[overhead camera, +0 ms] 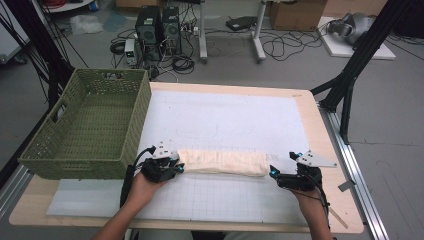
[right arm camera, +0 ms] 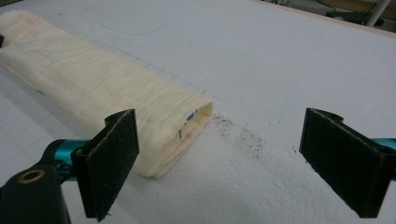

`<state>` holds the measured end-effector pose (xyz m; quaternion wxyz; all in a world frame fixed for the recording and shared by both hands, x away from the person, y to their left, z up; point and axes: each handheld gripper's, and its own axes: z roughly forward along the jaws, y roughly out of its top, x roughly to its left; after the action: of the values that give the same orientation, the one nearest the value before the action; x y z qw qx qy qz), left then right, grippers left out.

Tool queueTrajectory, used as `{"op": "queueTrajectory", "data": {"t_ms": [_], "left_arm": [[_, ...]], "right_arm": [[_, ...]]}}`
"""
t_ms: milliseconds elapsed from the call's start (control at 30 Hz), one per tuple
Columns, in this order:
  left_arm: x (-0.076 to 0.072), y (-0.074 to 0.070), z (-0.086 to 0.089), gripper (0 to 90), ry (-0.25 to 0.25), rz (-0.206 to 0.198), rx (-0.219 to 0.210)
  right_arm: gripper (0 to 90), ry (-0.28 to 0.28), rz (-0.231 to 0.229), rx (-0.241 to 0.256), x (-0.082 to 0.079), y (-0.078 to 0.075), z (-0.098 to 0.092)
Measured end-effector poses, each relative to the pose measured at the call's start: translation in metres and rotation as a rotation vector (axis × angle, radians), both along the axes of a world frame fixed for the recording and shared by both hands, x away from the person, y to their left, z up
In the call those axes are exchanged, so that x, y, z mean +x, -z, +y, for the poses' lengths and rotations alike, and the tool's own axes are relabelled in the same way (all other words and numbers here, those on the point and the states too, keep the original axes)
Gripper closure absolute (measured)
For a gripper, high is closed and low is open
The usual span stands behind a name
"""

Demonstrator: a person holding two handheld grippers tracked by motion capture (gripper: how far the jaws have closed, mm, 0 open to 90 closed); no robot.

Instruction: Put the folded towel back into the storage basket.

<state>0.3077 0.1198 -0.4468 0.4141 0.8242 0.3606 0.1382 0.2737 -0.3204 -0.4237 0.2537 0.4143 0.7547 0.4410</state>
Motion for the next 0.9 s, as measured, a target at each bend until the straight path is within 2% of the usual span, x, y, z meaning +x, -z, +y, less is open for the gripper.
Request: {"op": "queueTrajectory", "data": {"t_ms": [133,267,500,600,633,667,700,767,900], "left_arm": [[0.000,-0.001,0.001,81.8,-0.004,0.003,-0.016],[0.000,-0.003,0.003,81.8,-0.001,0.007,-0.066],[0.001,-0.006,0.007,81.3,-0.004,-0.005,-0.108],[0.001,-0.006,0.008,81.1,-0.005,-0.005,-0.113],[0.001,-0.006,0.008,81.1,-0.005,-0.006,-0.114],[0.001,-0.006,0.008,81.1,-0.005,-0.006,-0.115],[0.001,-0.006,0.008,81.1,-0.005,-0.005,-0.114],[0.001,-0.006,0.008,81.1,-0.004,-0.005,-0.112],[0.001,-0.006,0.009,81.1,-0.007,-0.004,-0.116]], "right_arm": [[11.3,-0.001,0.001,0.002,0.000,0.000,0.001],[11.3,-0.004,0.007,-0.009,0.001,0.001,0.004],[11.4,0.005,0.014,-0.012,0.005,0.004,0.011],[11.6,0.002,0.051,0.017,0.008,0.006,0.016],[12.7,-0.008,0.064,0.010,0.009,0.008,0.019],[19.1,-0.027,0.092,0.001,0.010,0.010,0.022],[23.0,-0.037,0.100,-0.010,0.011,0.011,0.024],[25.6,-0.049,0.102,-0.032,0.011,0.012,0.029],[34.4,-0.053,0.113,-0.033,0.012,0.013,0.032]]}}
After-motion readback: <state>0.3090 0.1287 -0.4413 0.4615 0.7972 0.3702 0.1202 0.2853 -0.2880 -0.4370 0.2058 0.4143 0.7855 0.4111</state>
